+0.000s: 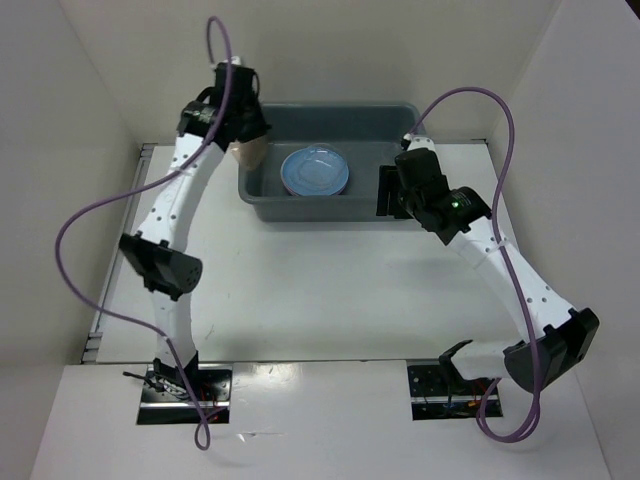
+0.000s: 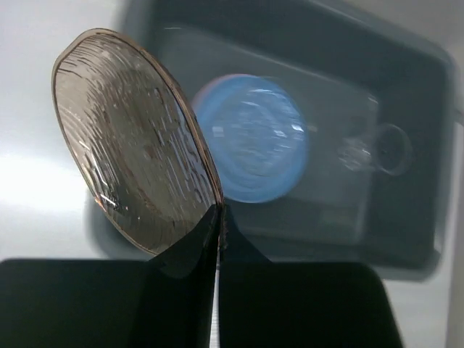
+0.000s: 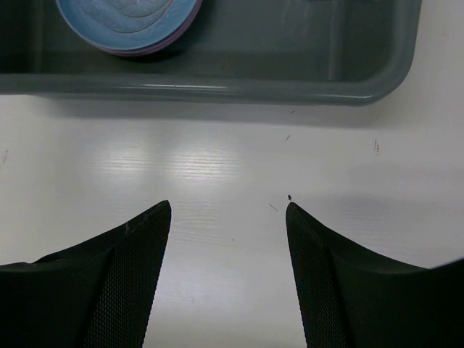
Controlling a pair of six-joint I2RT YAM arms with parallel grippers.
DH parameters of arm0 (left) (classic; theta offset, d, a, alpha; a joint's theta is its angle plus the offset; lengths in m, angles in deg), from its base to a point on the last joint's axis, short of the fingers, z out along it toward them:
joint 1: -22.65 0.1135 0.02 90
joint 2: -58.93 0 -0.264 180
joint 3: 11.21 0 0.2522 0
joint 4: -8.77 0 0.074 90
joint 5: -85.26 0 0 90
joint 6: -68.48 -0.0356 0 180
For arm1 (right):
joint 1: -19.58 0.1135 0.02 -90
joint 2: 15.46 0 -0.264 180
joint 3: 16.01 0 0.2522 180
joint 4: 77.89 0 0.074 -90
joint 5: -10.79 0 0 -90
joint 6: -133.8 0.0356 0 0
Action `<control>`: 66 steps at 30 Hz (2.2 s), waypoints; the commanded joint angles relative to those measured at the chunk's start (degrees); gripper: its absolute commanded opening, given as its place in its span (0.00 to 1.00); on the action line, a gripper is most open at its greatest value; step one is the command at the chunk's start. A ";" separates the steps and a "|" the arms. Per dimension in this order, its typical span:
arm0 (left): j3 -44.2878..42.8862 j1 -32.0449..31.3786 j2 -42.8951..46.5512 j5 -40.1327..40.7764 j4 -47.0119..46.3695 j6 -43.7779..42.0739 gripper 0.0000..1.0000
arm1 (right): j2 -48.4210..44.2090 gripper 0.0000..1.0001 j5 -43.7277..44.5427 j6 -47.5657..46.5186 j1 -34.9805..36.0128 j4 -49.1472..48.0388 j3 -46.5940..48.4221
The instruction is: Place the mixed dishes into the plastic bin
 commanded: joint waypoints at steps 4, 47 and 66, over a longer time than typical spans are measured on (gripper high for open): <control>-17.68 -6.69 -12.22 -7.77 1.01 -2.51 0.00 | -0.25 0.70 6.23 0.79 0.52 -1.60 1.29; -15.30 -11.79 -20.59 -9.19 -32.23 -1.36 1.00 | 2.12 0.73 2.98 5.80 0.52 6.66 0.50; 61.31 -8.27 46.96 7.50 -33.63 4.60 1.00 | -34.67 0.91 4.13 11.07 0.52 -6.86 -14.78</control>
